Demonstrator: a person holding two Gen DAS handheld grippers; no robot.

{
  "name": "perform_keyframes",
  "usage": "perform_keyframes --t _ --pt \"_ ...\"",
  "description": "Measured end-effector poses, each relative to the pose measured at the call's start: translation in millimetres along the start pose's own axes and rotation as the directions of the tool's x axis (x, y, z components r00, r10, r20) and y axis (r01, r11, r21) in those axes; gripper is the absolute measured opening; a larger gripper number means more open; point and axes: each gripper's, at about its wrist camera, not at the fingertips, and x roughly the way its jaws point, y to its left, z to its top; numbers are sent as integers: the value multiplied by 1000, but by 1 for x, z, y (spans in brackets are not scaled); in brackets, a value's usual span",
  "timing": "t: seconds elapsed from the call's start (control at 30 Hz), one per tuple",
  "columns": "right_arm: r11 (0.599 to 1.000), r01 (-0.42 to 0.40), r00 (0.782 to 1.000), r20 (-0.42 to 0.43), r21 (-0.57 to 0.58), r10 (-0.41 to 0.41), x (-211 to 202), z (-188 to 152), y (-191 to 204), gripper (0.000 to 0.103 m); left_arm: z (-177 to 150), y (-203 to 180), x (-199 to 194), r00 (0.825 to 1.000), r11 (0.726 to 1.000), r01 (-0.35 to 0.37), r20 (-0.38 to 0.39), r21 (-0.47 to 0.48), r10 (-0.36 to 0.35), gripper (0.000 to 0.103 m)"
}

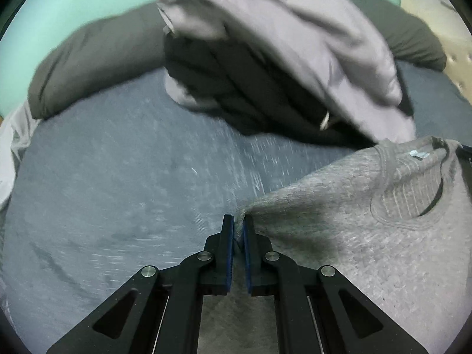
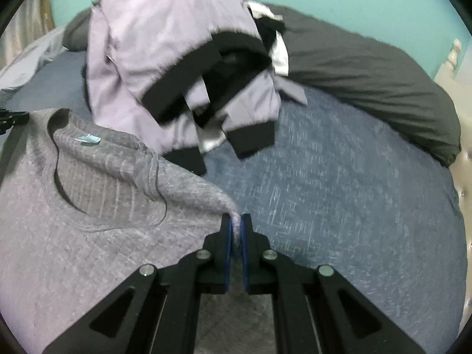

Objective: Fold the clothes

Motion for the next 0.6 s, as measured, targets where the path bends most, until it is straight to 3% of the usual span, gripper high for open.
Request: perform_keyframes --t 0.1,0.23,0.27,0.3,0.37,0.6 --pt "1000 -19 999 -28 12 19 22 -7 6 6 -7 -8 21 999 1000 1 -32 -12 -1 10" --pt "998 -57 997 -57 21 59 39 -15 12 10 -12 -9 15 1000 1000 3 2 -10 -3 14" --pt "998 -59 997 -39 24 60 35 -16 11 20 -13 -6 9 1000 1000 8 13 -24 -8 18" --pt "997 -67 997 -23 35 68 30 -17 8 35 -14 -2 -1 999 999 20 28 -48 -19 24" --pt "990 -107 994 10 91 107 15 -18 -3 48 -19 5 -26 996 994 61 66 -89 -55 29" --pt "961 -210 973 133 178 187 -74 -63 -19 52 -71 -1 -106 985 986 150 93 -65 -144 29"
